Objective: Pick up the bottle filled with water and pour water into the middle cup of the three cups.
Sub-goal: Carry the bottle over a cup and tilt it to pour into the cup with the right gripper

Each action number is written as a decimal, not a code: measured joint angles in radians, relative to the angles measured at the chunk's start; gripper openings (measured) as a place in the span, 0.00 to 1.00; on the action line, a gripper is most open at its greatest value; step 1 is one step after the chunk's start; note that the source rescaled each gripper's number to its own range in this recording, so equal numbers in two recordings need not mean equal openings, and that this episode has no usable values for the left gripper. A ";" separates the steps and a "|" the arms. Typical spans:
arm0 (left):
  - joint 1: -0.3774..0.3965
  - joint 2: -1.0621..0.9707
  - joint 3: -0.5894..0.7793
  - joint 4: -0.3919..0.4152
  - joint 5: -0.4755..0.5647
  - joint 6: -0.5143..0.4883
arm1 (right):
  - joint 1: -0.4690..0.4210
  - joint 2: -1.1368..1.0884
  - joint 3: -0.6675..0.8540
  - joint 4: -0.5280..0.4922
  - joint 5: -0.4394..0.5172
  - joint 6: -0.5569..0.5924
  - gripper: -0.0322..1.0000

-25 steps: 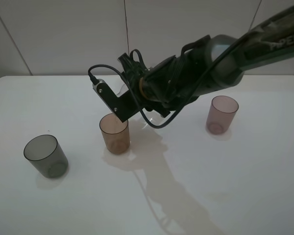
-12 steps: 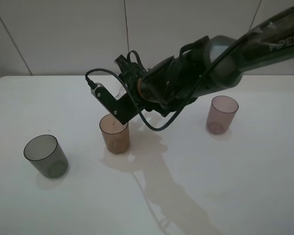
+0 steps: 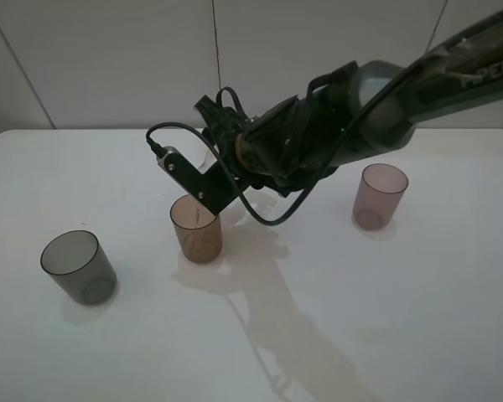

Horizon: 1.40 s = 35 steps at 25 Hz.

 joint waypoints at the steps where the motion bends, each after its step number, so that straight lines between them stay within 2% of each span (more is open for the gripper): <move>1: 0.000 0.000 0.000 0.000 0.000 0.000 | 0.000 0.000 0.000 0.000 0.001 0.000 0.07; 14: 0.000 0.000 0.000 0.000 0.000 0.000 | 0.010 0.000 -0.024 0.000 0.025 -0.009 0.07; 20: 0.000 0.000 0.000 0.000 0.000 0.000 | 0.010 0.000 -0.024 0.000 0.055 -0.058 0.07; 35: 0.000 0.000 0.000 0.000 0.000 0.000 | 0.045 -0.021 -0.025 0.000 0.056 -0.067 0.07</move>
